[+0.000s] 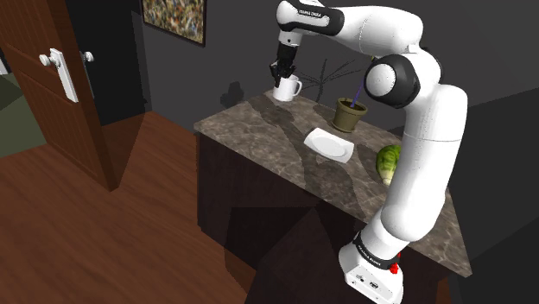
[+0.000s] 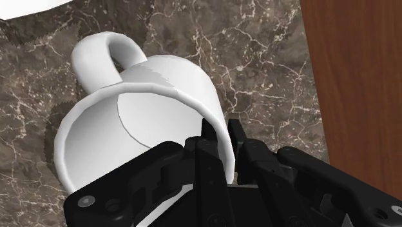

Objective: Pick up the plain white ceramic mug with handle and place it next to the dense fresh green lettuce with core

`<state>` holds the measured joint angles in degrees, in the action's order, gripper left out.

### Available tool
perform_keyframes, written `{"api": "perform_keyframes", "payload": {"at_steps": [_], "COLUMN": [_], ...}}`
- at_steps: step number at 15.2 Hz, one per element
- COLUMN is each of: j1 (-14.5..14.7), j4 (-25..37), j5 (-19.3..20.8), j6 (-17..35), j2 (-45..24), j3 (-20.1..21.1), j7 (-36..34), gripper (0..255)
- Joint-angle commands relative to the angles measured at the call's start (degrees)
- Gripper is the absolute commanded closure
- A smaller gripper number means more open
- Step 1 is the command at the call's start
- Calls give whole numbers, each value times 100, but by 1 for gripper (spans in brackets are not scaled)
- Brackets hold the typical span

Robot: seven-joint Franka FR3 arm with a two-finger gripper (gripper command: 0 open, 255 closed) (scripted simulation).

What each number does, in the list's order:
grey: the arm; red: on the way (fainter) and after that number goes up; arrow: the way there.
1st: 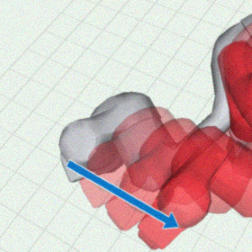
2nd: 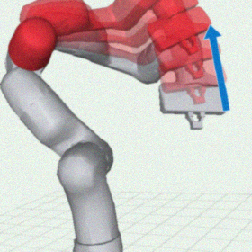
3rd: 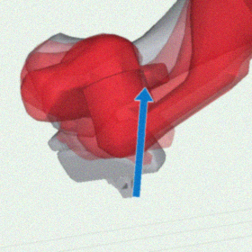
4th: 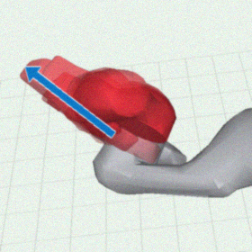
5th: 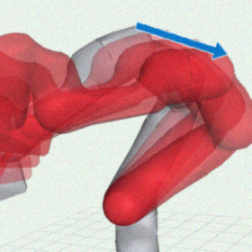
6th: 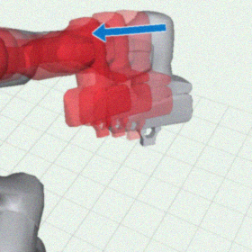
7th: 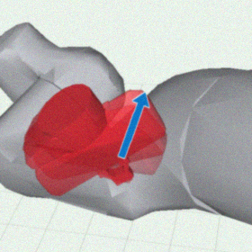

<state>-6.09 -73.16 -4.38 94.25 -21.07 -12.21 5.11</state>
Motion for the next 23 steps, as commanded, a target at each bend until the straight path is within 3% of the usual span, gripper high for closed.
{"api": "perform_keyframes", "payload": {"at_steps": [1,5,10,23], "j1": [-8,-1,-78,-596], "j4": [106,-1330,-2700,-5114], "j5": [-2,185,433,1187], "j6": [-99,334,641,685], "j2": [-8,1011,2103,4572], "j3": [-2,-98,-212,-590], "j7": [3,158,342,942], "gripper": [255,255,255,255]}}
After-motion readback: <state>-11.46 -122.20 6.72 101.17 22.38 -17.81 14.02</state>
